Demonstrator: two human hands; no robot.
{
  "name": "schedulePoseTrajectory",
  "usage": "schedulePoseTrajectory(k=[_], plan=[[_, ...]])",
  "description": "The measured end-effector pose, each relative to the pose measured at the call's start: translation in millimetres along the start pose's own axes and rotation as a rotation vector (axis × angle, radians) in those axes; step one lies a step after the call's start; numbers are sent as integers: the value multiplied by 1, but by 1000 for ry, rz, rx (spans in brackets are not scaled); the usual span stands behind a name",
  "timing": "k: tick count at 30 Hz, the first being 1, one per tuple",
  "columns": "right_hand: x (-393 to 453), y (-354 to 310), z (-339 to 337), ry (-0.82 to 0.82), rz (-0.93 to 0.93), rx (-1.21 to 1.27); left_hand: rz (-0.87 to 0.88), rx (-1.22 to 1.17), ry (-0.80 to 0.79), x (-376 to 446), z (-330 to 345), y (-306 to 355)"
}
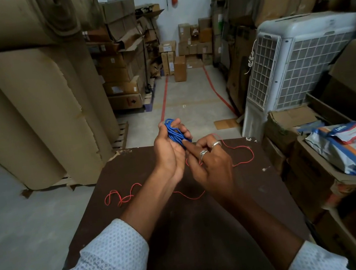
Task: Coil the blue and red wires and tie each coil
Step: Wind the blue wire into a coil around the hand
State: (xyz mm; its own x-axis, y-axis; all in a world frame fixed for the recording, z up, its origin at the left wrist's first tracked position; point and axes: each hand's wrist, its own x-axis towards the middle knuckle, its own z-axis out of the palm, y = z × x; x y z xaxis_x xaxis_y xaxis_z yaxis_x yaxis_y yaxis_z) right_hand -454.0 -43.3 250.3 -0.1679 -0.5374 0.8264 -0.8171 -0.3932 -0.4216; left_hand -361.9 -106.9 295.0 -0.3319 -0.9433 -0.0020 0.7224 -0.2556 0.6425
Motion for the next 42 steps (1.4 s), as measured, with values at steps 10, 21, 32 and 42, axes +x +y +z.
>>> schedulePoseTrajectory(k=[10, 21, 32, 42], plan=[[-15, -14, -11, -123, -179, 72, 71, 77, 207, 8, -6, -1], [12, -12, -24, 121, 243, 273, -39, 238, 170, 4, -14, -2], [33, 26, -11, 11, 688, 567, -16, 301, 156, 7, -20, 1], [22, 25, -4, -267, 825, 804, -13, 289, 154, 11, -24, -4]])
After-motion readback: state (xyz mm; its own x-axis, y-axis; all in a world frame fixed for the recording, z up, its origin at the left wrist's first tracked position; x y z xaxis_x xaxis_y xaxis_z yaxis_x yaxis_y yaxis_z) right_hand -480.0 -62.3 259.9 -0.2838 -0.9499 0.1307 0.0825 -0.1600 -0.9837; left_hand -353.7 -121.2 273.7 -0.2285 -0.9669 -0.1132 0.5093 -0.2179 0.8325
